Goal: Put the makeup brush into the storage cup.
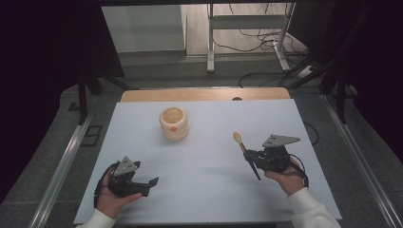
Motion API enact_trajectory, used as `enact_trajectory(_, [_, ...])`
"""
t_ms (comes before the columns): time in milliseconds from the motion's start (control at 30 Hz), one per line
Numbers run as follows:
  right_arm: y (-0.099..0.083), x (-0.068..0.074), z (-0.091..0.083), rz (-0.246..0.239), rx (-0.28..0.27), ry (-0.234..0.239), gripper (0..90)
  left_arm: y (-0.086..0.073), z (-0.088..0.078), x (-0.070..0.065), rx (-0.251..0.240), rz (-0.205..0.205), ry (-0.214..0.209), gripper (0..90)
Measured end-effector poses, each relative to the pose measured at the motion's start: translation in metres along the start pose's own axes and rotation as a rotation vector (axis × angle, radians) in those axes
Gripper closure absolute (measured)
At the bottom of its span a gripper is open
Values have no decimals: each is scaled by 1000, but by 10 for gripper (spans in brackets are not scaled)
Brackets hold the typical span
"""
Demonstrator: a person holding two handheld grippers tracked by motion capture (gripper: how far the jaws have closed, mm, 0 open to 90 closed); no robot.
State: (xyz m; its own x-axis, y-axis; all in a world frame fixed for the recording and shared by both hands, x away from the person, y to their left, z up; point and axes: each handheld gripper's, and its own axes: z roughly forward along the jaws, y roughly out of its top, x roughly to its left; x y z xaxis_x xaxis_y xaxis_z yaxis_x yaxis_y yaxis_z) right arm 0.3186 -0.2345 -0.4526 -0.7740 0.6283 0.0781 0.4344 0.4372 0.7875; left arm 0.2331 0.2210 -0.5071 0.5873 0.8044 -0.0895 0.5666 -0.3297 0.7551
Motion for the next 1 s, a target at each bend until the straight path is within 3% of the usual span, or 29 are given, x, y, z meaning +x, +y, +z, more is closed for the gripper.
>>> enact_trajectory(1000, [6, 6, 5, 4, -32, 9, 794, 25, 10, -21, -47, 23, -61, 86])
